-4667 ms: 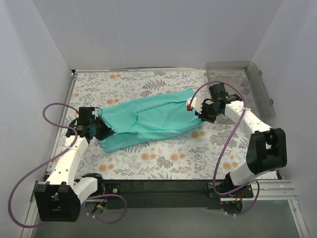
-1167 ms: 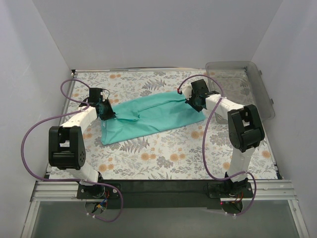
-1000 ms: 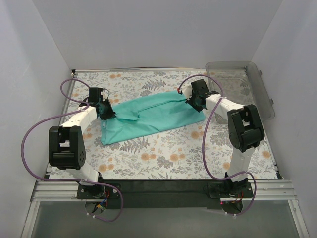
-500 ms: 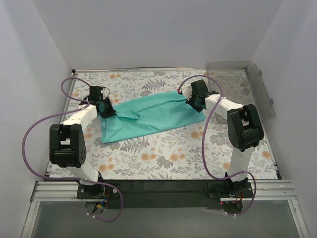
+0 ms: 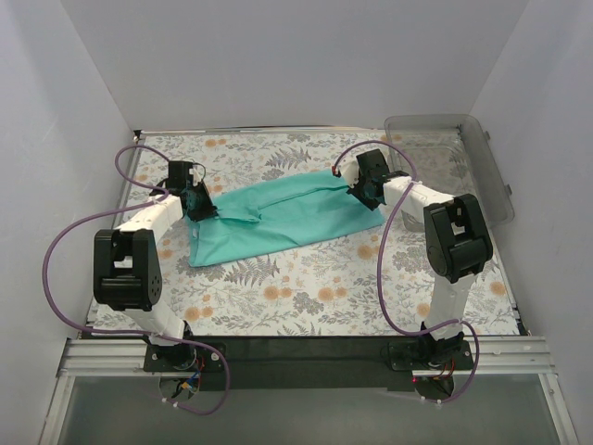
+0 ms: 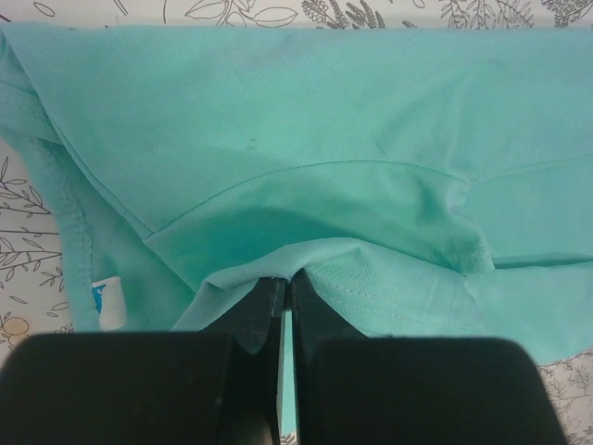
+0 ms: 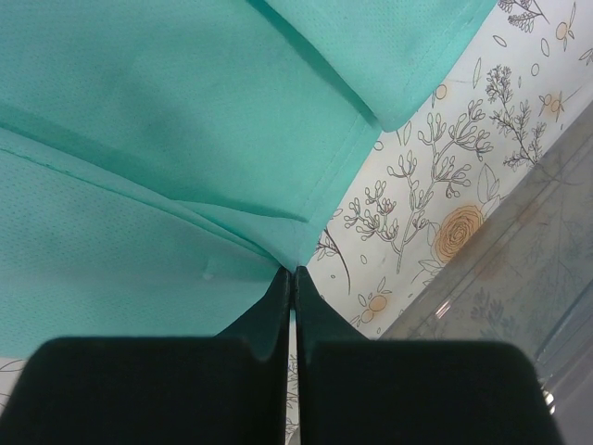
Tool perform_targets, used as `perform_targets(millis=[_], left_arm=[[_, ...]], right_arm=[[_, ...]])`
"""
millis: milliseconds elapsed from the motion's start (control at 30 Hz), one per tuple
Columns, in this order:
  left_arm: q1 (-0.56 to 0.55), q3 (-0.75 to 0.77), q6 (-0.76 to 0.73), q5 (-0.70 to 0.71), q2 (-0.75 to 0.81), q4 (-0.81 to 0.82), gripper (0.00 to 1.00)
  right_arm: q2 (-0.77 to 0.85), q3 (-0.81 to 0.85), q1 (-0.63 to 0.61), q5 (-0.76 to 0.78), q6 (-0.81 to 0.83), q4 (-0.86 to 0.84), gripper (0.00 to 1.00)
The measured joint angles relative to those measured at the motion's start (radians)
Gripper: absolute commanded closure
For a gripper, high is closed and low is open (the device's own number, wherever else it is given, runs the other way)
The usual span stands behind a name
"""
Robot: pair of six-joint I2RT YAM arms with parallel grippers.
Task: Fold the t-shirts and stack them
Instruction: Fold the tshirt
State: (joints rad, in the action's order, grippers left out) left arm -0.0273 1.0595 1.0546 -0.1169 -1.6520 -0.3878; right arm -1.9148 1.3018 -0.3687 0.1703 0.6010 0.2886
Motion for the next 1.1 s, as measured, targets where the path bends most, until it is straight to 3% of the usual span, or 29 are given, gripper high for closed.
perform_targets(millis=[200,367,467,600,900,1100], left_arm=[[0.000,0.000,0.002,0.011,-0.016,-0.002,0.88],[0.000,0.001,0.013,0.028,-0.016,0.000,0.73],[0.000,0.005,0.016,0.029,-0.006,0.000,0.58],[0.000,0.017,0.016,0.027,0.051,0.015,0.55],[0.000,-0.016,0.003,-0.040,0.372,0.095,0.45],[0.002,-0.134,0.005,-0.121,0.452,0.094,0.45]], right_arm=[[0.000,0.000,0.000,0.000,0.000,-0.001,0.97],[0.000,0.000,0.000,0.011,-0.004,-0.004,0.85],[0.001,0.007,0.000,0.018,-0.004,-0.005,0.79],[0.006,0.038,0.000,0.027,-0.004,-0.006,0.68],[0.054,0.084,-0.003,0.021,-0.004,-0.021,0.66],[0.062,0.089,-0.005,-0.010,-0.002,-0.018,0.69]])
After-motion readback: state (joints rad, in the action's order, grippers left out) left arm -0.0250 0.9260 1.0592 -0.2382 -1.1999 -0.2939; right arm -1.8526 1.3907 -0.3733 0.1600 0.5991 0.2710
